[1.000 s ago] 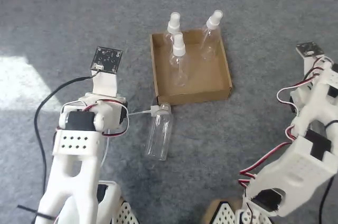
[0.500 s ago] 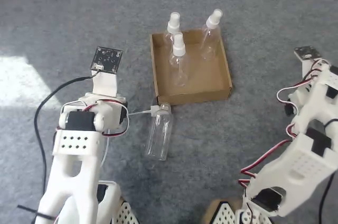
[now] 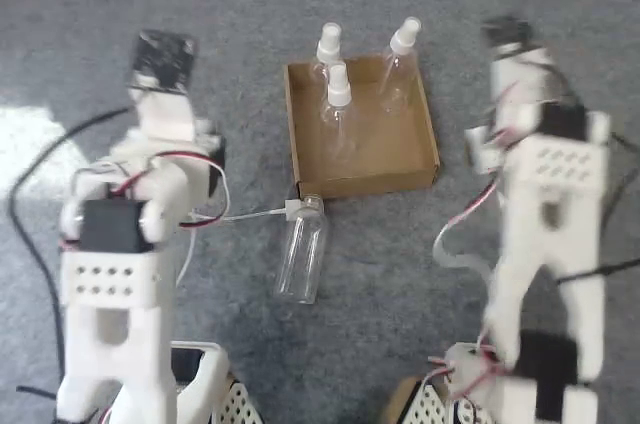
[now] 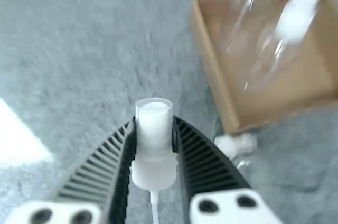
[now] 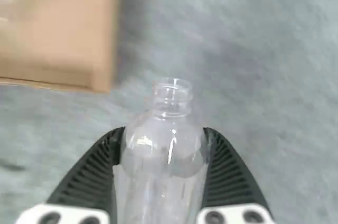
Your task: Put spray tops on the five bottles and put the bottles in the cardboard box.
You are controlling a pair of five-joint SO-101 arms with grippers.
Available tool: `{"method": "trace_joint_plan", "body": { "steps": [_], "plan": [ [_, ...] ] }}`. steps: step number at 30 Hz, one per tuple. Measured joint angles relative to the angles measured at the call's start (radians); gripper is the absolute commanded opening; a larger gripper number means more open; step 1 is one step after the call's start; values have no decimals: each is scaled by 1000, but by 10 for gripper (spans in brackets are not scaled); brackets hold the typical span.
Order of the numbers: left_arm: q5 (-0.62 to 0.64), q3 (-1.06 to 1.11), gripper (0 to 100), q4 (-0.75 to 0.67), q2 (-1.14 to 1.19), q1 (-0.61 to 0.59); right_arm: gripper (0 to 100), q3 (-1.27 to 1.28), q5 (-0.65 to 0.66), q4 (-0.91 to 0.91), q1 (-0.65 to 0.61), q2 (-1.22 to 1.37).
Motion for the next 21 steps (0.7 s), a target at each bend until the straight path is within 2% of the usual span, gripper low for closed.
{"method": "trace_joint_plan", "body": {
  "steps": [3, 8, 12, 15, 21],
  "plan": [
    [35, -149, 11, 55, 0, 0, 6, 175, -72, -91, -183, -170],
    [92, -275, 11, 58, -2, 0, 6, 430, -149, -238, -489, -437],
    [209, -362, 11, 58, -2, 0, 6, 597, -181, -379, -678, -594],
    [325, -407, 11, 44, -8, 0, 6, 710, -186, -486, -784, -683],
    [503, -422, 11, -52, -8, 0, 9, 842, -186, -578, -862, -787]
  ]
}}
